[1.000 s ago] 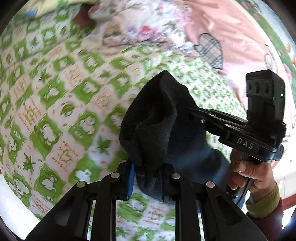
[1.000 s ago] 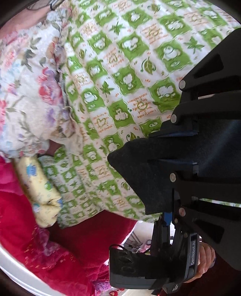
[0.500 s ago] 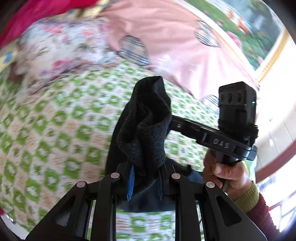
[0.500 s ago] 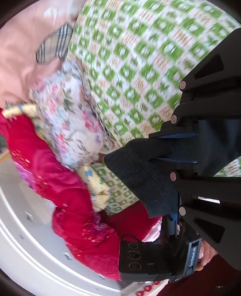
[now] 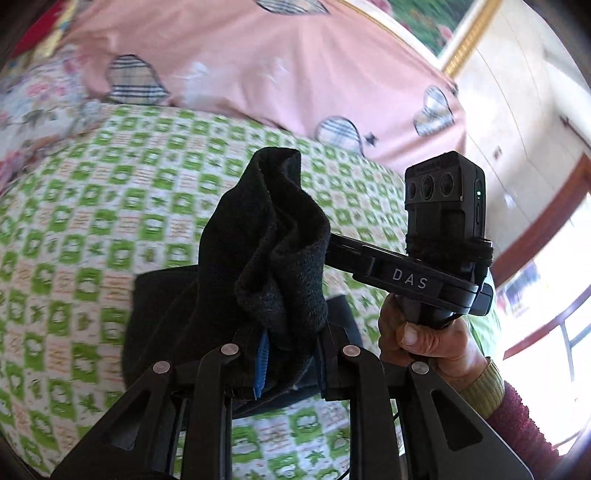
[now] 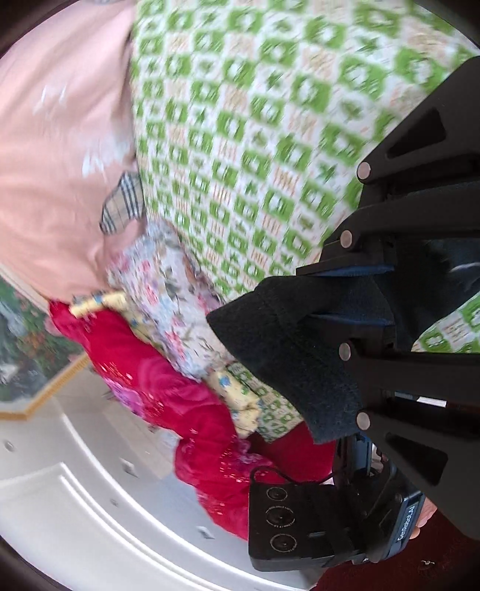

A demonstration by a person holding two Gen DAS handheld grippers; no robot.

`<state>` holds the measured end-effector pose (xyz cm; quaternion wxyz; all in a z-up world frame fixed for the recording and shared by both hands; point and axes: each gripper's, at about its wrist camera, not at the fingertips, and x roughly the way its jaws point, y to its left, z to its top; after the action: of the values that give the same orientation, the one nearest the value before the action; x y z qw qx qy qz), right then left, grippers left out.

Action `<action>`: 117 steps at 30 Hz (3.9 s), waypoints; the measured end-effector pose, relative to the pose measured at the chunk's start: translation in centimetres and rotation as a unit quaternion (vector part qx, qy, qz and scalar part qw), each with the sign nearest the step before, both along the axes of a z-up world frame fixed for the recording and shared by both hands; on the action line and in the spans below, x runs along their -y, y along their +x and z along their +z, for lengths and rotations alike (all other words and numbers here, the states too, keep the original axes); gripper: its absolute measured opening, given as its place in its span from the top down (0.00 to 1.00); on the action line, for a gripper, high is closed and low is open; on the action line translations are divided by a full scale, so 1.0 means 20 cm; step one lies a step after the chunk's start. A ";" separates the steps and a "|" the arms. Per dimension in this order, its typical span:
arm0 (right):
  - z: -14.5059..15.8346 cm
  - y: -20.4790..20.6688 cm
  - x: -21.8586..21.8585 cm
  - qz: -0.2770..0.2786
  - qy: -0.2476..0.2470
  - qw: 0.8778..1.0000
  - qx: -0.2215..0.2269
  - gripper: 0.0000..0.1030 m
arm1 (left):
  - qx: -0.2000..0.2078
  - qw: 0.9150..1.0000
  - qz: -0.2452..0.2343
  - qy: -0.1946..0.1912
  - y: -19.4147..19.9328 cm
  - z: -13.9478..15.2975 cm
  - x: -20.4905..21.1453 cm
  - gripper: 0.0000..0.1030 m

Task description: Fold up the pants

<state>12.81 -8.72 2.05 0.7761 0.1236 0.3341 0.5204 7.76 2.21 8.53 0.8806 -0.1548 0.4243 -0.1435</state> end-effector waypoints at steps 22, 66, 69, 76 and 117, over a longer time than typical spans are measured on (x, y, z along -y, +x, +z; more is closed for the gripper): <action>-0.39 -0.09 0.55 -0.142 0.010 0.987 -0.073 0.76 | -0.040 0.988 -0.124 0.082 0.09 -0.40 0.56 0.73; -0.20 -0.54 0.57 -0.391 -0.104 0.914 -0.022 0.08 | -0.070 0.995 0.066 0.037 -0.01 -0.29 -0.21 0.27; -0.19 -0.50 0.53 -0.388 -0.112 0.915 -0.014 0.07 | -0.071 0.994 0.068 0.046 0.05 -0.29 -0.21 0.26; -0.19 -0.42 0.46 -0.383 -0.134 0.914 -0.010 0.07 | -0.073 0.992 0.066 0.075 0.18 -0.35 -0.16 0.25; -0.53 -0.50 0.57 -0.337 -0.109 0.934 -0.047 0.08 | -0.104 0.987 0.084 0.088 -0.01 -0.57 -0.30 0.19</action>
<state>2.78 -20.15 -8.45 0.8979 0.1677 0.3640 0.1823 7.55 8.22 -2.92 0.8510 -0.1256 0.5097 -0.0146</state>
